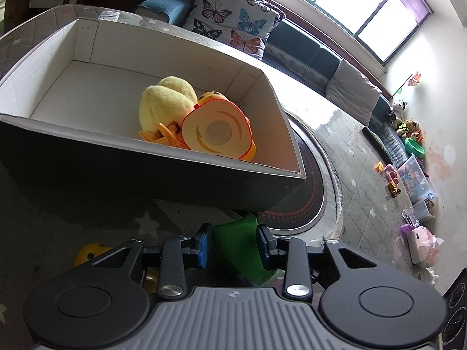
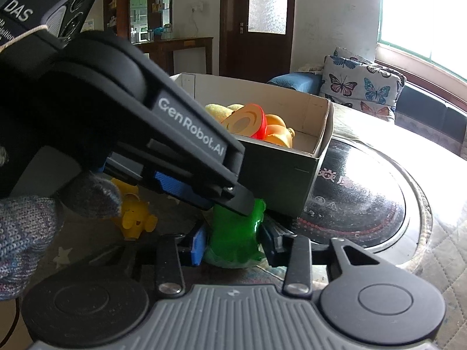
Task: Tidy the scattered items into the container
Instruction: 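Lift the green block with the left gripper and carry it over the box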
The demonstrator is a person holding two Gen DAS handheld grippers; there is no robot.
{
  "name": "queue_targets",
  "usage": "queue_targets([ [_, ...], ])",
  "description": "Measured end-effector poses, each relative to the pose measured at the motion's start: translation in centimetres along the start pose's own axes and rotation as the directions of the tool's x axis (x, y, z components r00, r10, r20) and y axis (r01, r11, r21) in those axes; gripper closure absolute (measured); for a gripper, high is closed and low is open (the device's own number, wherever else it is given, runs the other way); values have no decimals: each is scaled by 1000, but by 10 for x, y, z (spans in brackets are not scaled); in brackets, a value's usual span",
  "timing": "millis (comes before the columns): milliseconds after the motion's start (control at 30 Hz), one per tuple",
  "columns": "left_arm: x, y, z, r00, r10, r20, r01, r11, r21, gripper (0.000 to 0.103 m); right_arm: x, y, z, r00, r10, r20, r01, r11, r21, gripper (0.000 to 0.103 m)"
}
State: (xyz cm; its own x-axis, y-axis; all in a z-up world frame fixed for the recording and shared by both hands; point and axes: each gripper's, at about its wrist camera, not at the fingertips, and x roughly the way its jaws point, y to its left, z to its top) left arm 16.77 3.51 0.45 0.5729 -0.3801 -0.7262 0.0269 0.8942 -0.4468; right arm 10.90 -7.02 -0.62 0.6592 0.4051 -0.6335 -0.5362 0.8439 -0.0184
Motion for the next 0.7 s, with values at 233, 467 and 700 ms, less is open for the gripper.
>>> queue_targets([
  [233, -1, -1, -7, 1000, 20, -8, -20, 1000, -9, 67, -1, 5, -1, 1000, -1, -10, 1, 1000, 2, 62],
  [467, -2, -1, -6, 1000, 19, -3, -19, 999, -31, 67, 0, 11, -3, 1000, -21, -14, 21, 999, -39, 60],
  [700, 0, 3, -5, 1000, 18, -15, -19, 999, -46, 66, -2, 13, -2, 1000, -24, -11, 24, 999, -48, 65],
])
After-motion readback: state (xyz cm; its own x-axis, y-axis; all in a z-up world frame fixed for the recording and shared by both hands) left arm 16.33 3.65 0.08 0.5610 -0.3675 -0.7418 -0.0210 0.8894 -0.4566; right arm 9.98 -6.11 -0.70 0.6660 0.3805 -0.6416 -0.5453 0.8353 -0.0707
